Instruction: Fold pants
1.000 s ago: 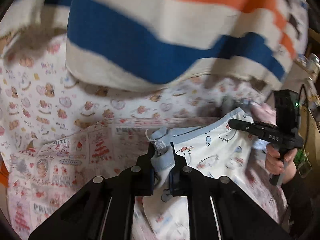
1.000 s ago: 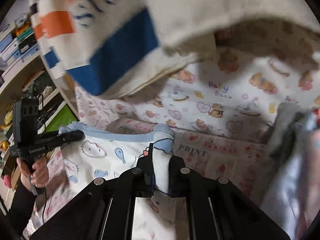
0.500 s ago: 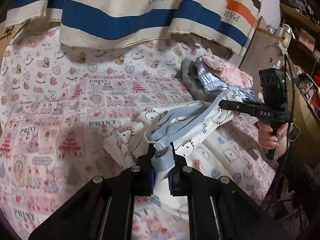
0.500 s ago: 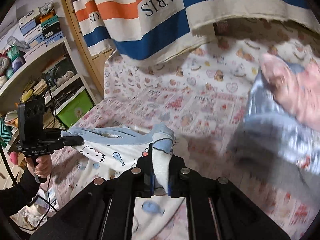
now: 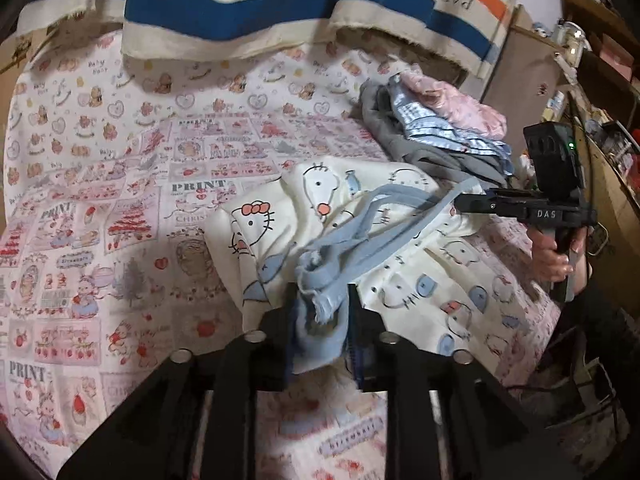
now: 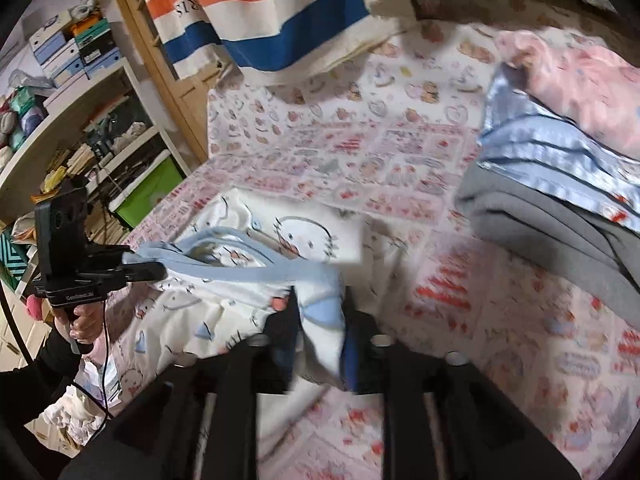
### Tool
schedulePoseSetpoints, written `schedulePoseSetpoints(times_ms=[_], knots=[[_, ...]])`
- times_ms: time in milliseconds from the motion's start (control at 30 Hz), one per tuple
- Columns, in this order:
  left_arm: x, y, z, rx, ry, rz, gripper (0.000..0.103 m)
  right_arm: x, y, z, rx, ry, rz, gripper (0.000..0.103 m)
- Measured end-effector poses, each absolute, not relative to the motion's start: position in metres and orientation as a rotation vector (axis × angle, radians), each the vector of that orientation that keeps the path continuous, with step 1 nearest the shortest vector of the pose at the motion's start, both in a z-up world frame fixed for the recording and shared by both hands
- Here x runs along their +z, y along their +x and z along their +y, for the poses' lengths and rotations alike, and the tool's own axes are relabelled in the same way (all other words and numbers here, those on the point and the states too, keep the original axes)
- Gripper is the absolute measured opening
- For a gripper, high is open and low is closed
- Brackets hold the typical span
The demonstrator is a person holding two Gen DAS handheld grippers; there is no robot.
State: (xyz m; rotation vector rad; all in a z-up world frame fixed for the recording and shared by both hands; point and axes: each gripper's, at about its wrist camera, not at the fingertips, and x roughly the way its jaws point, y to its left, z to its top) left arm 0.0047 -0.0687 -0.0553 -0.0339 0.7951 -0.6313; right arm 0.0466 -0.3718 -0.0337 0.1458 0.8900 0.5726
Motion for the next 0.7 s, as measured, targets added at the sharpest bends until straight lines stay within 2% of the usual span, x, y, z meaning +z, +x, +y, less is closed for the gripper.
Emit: schedulePoseSetpoints(times_ms=[33, 200, 300, 467, 500, 533, 600, 633, 667, 700], knots=[[-0.052, 0.001, -0.066, -0.627, -0.038, 0.788, 0.034, -0.028, 0.041, -0.379, 0.564, 0.146, 0.864, 0.048], [-0.031, 0.000, -0.055, -0.590, -0.058, 0.728, 0.048, 0.000, 0.032, -0.403, 0.521, 0.180, 0.761, 0.049], [-0.032, 0.015, -0.065, -0.583, -0.070, 0.757, 0.052, 0.003, 0.044, -0.394, 0.546, 0.229, 0.787, 0.049], [-0.056, 0.029, -0.074, -0.557, -0.118, 0.893, 0.050, -0.020, 0.050, -0.356, 0.433, 0.098, 0.961, 0.049], [-0.057, 0.025, -0.073, -0.570, -0.127, 0.896, 0.050, -0.023, 0.045, -0.352, 0.421, 0.065, 0.970, 0.046], [-0.056, 0.020, -0.071, -0.588, -0.134, 0.890, 0.050, -0.025, 0.040, -0.350, 0.429, 0.052, 0.974, 0.030], [-0.053, 0.006, -0.069, -0.599, -0.125, 0.871, 0.050, -0.026, 0.029, -0.350, 0.457, 0.051, 0.999, 0.011], [-0.052, 0.001, -0.069, -0.601, -0.104, 0.866, 0.042, -0.024, 0.021, -0.350, 0.470, 0.038, 0.986, 0.011], [-0.052, -0.006, -0.069, -0.604, -0.080, 0.862, 0.030, -0.023, 0.016, -0.349, 0.473, 0.015, 0.976, 0.011], [-0.054, -0.011, -0.070, -0.595, -0.058, 0.867, 0.003, -0.023, 0.007, -0.348, 0.471, -0.022, 0.973, 0.011]])
